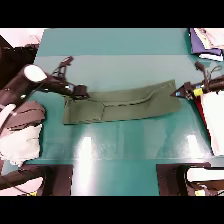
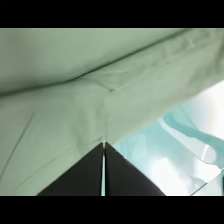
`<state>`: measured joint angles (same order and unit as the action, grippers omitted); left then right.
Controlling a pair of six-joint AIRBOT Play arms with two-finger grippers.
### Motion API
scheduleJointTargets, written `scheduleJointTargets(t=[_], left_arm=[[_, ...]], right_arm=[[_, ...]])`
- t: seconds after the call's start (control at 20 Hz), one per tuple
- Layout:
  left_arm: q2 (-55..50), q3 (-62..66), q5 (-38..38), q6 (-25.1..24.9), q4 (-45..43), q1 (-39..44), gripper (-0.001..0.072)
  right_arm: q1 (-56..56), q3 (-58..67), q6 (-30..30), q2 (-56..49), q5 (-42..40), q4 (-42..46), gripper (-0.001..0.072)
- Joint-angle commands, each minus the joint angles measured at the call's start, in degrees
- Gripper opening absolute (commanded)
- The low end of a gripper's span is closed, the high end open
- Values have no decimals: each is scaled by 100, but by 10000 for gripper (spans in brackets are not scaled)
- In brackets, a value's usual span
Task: Fold the shirts.
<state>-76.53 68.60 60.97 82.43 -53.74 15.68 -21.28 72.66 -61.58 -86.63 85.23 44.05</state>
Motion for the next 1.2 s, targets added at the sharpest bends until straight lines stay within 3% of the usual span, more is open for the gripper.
scheduleJointTargets(t=[0.0, 0.3, 0.65, 0.8, 1.0, 1.15], left_arm=[[-1040, 887, -50, -35, 17, 721, 31], [-2868, 2435, -260, -7, 70, 1298, 31], [-3195, 2640, -905, 13, 389, 1296, 31], [-3191, 2640, -697, 11, 133, 1270, 31], [-3051, 2645, 160, 28, -42, 750, 30], [-2474, 2645, 470, 166, -894, 205, 30]], right_arm=[[518, 699, -603, 531, 52, -103, 18], [1773, 2299, -1325, 590, 39, -101, 17], [3082, 3884, -1709, -225, 188, -98, 17], [3508, 4411, -1838, -573, 192, -98, 17], [3906, 4323, -1849, -675, -57, -101, 17], [4172, 4083, -1779, -680, -243, -101, 17]])
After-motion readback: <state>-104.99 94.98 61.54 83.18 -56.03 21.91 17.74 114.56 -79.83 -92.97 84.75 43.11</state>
